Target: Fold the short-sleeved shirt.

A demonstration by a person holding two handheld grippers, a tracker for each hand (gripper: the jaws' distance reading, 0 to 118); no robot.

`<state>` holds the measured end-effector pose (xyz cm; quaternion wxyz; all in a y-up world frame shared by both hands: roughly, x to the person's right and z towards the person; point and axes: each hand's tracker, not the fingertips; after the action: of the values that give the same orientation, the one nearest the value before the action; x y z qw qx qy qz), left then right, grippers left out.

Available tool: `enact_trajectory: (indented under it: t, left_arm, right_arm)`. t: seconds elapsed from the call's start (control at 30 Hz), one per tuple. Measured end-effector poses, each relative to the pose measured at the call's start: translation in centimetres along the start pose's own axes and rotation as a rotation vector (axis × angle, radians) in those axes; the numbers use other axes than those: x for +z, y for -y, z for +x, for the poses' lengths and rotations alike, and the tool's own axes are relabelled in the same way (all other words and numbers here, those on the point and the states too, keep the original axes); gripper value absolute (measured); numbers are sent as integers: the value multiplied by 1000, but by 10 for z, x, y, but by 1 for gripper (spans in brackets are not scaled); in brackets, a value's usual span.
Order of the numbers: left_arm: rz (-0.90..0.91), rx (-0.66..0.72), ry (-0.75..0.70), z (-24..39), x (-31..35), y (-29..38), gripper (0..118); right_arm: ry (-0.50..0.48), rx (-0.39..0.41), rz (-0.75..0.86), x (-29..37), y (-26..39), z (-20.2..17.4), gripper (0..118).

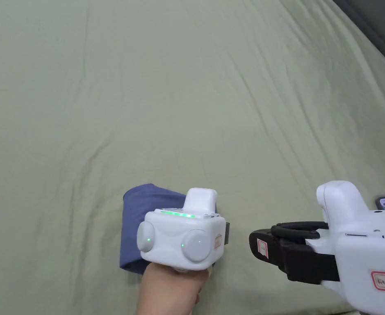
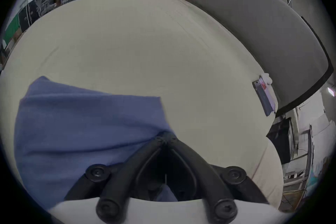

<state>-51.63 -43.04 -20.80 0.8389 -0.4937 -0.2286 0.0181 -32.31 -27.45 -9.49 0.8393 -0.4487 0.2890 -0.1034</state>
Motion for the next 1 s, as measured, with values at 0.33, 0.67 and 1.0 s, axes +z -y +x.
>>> enact_trajectory:
  t: [0.33,0.67,1.0]
  left_arm:
    - [86,198,299,-16,38,-11,0]
    - [235,338,4,-202,166,21,118]
    - [54,512,119,-210,88,43,118]
  right_arm:
    - [1,24,22,23,2,0,2]
    - [-35,28,-45,-91,-20,11,2]
    - [72,-59,-259,-199,-11,51,2]
